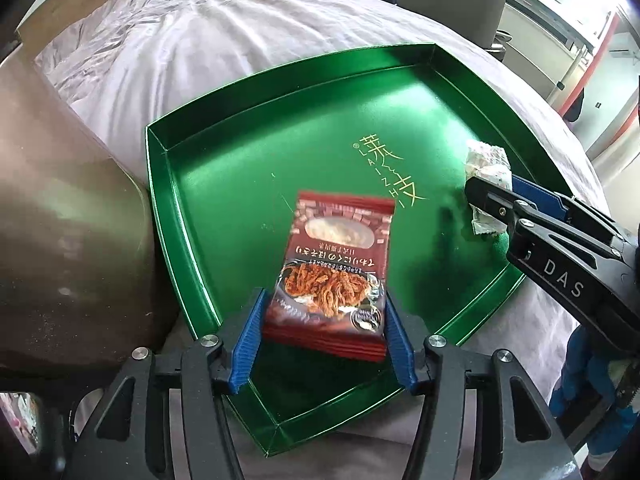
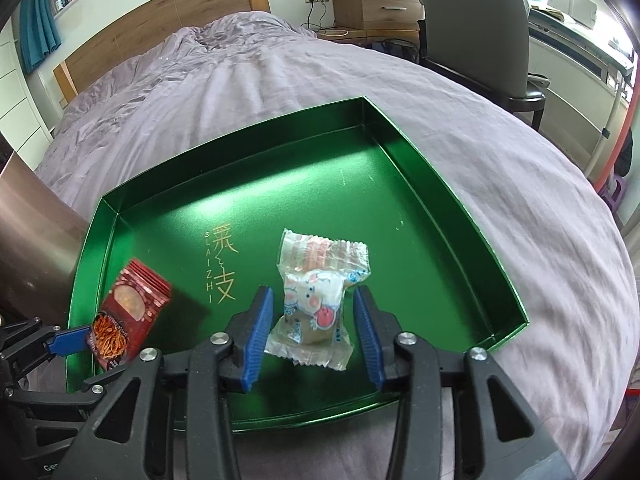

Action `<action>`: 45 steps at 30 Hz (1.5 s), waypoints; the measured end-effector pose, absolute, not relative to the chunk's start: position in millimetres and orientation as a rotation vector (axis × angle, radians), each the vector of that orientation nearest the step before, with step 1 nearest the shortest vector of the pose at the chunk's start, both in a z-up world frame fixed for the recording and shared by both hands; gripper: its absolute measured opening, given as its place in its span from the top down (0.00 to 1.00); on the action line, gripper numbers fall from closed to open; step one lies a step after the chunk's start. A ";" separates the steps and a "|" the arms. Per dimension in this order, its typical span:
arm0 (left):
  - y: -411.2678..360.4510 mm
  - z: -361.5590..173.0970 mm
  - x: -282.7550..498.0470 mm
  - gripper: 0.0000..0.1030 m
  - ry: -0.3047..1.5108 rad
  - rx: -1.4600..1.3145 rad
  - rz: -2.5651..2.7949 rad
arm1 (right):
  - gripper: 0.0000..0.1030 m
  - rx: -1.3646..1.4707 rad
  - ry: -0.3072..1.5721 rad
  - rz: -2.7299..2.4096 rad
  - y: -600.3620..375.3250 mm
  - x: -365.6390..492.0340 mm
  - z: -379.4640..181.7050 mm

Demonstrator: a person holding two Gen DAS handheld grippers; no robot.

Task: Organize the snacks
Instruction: 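Carry both snacks to the green tray and open both tools to drop them, then withdraw both tools from the tray back over the remaining snacks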

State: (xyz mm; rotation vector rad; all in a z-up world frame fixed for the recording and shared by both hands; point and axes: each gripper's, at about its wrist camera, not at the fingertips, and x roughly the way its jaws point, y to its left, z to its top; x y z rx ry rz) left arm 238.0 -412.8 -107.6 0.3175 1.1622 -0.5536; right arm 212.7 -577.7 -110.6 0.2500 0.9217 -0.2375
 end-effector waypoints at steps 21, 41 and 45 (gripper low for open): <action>-355.7 -11.3 169.1 0.48 0.991 0.300 -0.572 | 0.00 0.217 0.756 -0.205 -523.1 139.7 12.1; -198.4 36.1 93.2 0.45 0.883 0.216 -0.407 | 0.00 0.152 0.638 -0.088 -401.5 54.3 99.2; -166.7 42.3 79.3 0.45 0.863 0.190 -0.378 | 0.00 0.126 0.629 -0.059 -372.6 39.9 108.1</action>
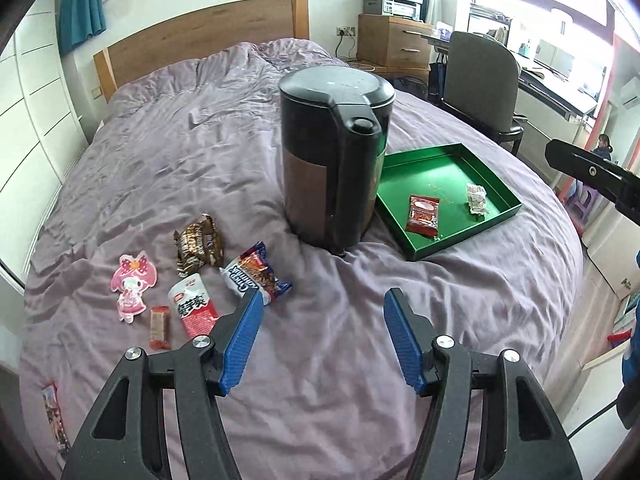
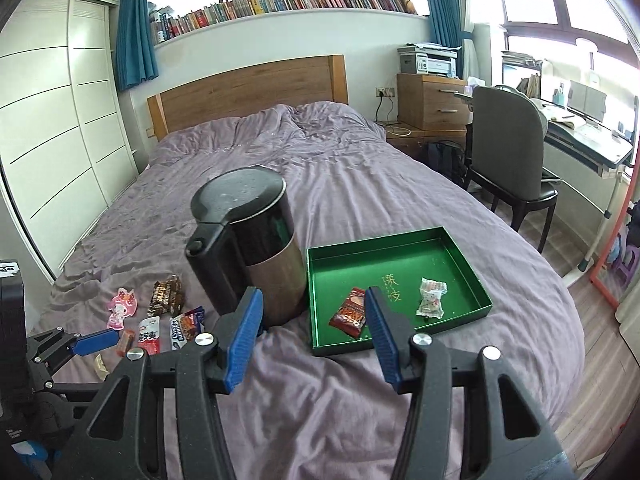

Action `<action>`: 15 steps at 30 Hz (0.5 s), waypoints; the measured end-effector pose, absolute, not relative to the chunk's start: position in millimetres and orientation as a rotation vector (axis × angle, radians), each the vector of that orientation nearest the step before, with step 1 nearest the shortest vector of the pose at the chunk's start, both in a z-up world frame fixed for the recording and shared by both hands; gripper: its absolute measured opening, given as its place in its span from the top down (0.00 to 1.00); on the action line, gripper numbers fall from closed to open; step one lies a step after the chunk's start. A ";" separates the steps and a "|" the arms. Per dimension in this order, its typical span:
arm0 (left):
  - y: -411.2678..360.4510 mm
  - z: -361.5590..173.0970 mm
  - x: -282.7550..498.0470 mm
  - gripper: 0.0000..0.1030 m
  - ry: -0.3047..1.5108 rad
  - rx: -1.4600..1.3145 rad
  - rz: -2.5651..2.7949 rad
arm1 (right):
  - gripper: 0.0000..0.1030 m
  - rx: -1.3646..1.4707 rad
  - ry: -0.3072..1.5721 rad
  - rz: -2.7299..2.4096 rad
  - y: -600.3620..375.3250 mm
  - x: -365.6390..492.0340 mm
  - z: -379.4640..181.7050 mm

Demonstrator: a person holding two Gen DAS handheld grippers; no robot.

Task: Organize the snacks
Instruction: 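Withdraw both tools from the tray back over the remaining snacks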

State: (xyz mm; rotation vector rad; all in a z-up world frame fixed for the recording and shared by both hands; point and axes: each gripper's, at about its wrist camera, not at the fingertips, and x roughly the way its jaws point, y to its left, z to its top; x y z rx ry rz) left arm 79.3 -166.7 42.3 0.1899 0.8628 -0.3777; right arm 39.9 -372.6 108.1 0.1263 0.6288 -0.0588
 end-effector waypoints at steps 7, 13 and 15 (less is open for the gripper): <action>-113.3 46.0 60.2 0.45 0.846 0.136 -0.315 | 0.00 0.063 0.641 0.020 -313.1 18.5 115.1; -67.7 47.3 49.2 0.44 0.825 0.072 -0.260 | 0.00 0.013 0.640 0.086 -269.7 8.7 122.2; -54.0 46.5 47.4 0.44 0.821 0.057 -0.243 | 0.00 0.004 0.642 0.100 -257.6 7.5 122.9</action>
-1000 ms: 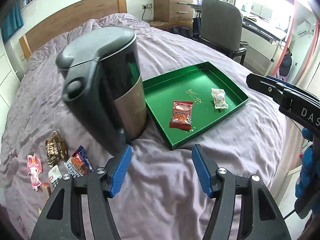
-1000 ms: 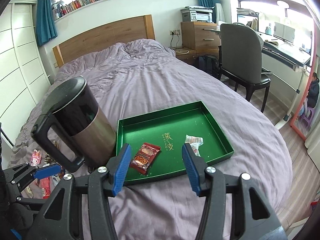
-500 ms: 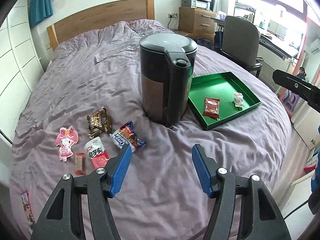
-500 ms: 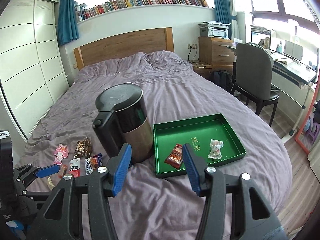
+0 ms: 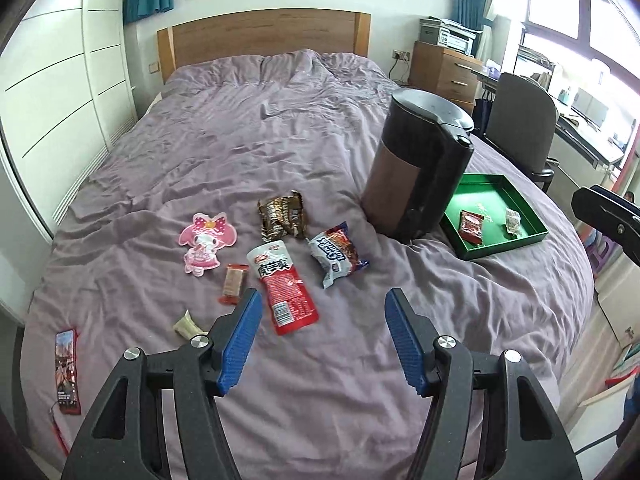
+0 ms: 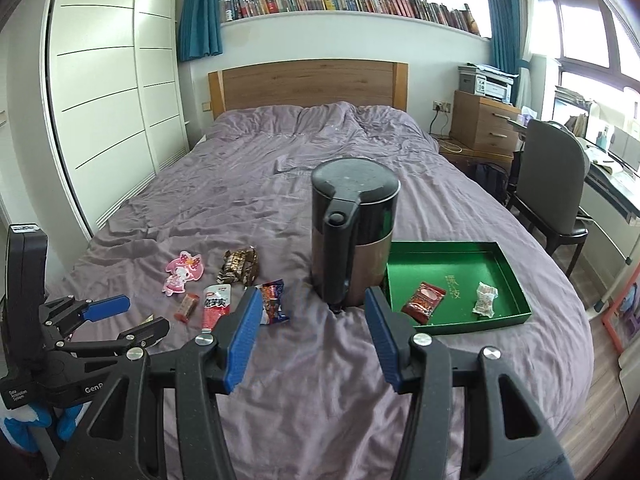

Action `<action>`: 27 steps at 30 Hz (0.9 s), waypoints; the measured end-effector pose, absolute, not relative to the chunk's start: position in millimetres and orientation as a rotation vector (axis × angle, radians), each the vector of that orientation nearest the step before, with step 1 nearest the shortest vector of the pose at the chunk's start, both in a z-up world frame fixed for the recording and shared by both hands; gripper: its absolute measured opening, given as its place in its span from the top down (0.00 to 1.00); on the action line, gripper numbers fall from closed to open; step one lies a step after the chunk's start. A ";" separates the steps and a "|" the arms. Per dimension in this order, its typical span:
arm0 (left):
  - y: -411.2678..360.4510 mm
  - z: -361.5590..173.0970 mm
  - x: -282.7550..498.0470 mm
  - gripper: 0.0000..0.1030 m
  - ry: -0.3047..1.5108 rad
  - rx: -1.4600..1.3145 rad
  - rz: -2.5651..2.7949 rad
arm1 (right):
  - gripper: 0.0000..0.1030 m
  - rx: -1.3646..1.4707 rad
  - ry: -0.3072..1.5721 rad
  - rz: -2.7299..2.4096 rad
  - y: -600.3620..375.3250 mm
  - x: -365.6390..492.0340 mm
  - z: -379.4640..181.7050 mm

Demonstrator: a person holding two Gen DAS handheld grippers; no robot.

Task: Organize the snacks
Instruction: 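Withdraw both tools from the tray back over the remaining snacks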

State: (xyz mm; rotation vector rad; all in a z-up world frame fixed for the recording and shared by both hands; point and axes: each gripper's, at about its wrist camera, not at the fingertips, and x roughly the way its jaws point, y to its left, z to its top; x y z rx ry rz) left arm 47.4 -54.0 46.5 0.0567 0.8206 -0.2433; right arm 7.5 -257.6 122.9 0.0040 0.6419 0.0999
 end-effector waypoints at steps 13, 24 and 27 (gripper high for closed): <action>26.4 16.1 51.9 0.43 0.868 -0.033 -0.121 | 0.00 -0.030 0.699 0.173 -218.9 28.9 99.7; 66.2 -27.6 67.2 0.43 0.963 -0.075 -0.033 | 0.00 -0.011 0.793 0.248 -195.8 61.6 54.4; 74.2 -37.4 72.0 0.43 0.983 -0.090 -0.013 | 0.00 -0.015 0.818 0.276 -185.8 67.8 42.8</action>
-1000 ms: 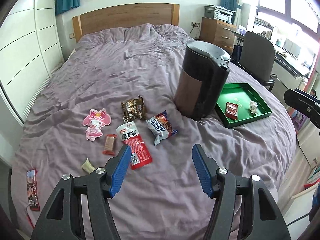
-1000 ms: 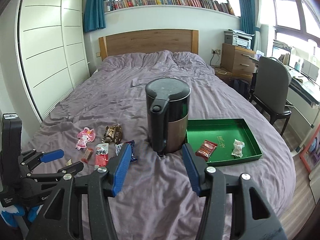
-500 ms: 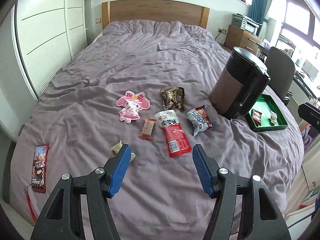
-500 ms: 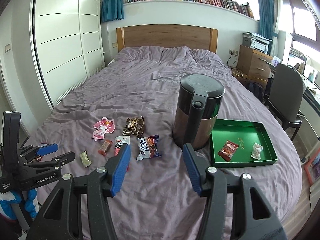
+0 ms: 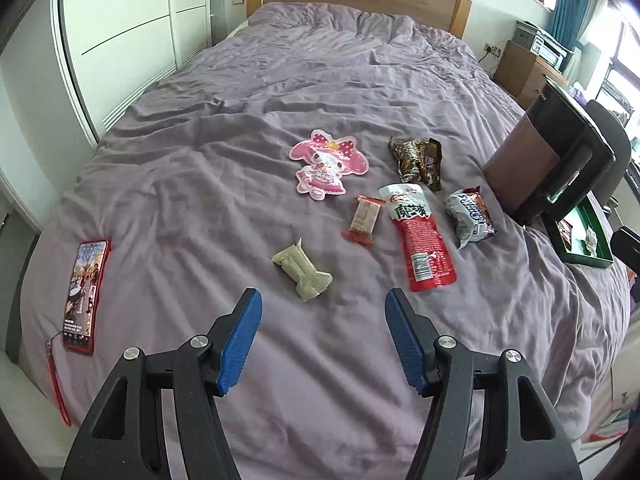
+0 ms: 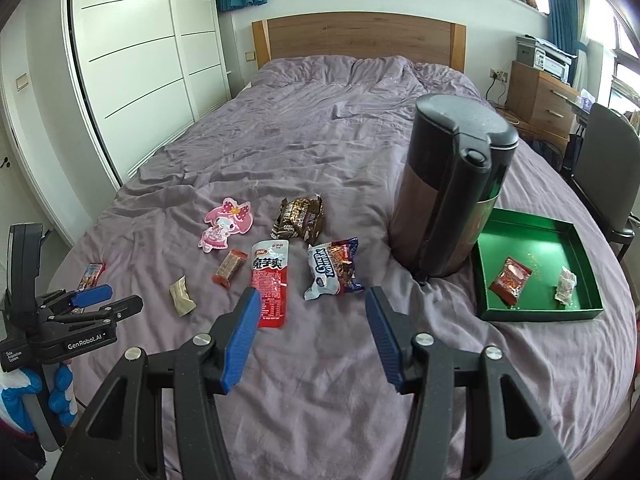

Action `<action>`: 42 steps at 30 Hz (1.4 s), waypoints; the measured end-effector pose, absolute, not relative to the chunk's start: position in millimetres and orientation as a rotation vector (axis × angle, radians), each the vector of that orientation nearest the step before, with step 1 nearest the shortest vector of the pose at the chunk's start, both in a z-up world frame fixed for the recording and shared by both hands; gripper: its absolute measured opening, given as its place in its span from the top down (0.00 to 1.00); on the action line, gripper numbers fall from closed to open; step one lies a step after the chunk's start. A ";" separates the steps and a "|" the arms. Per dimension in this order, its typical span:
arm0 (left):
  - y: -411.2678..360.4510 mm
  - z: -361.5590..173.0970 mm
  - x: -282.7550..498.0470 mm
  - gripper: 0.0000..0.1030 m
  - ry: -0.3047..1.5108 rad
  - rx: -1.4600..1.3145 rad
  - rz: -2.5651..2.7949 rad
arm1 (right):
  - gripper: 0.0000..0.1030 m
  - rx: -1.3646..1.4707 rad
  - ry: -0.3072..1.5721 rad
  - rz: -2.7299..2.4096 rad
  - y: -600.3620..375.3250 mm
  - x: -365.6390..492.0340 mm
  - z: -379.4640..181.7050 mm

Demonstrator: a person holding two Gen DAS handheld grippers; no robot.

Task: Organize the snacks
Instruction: 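Withdraw both tools from the tray back over the remaining snacks, then grasp the green-wrapped bar with the left tool while the right tool grasps the red-white stick pack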

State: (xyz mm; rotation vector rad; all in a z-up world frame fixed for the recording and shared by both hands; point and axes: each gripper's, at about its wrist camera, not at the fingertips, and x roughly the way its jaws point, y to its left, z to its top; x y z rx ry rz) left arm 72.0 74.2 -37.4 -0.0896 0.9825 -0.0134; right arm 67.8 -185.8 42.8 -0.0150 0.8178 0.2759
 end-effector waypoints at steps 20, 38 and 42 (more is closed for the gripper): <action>103.6 -103.9 112.8 0.43 1.133 -0.261 0.046 | 0.00 -0.029 1.014 0.424 -116.5 132.1 -56.0; 105.9 -145.2 155.1 0.43 1.215 -0.321 0.132 | 0.00 -0.054 1.119 0.392 -85.5 195.3 -117.9; 106.0 -149.7 158.4 0.43 1.227 -0.327 0.142 | 0.00 -0.044 1.132 0.380 -88.9 204.2 -124.5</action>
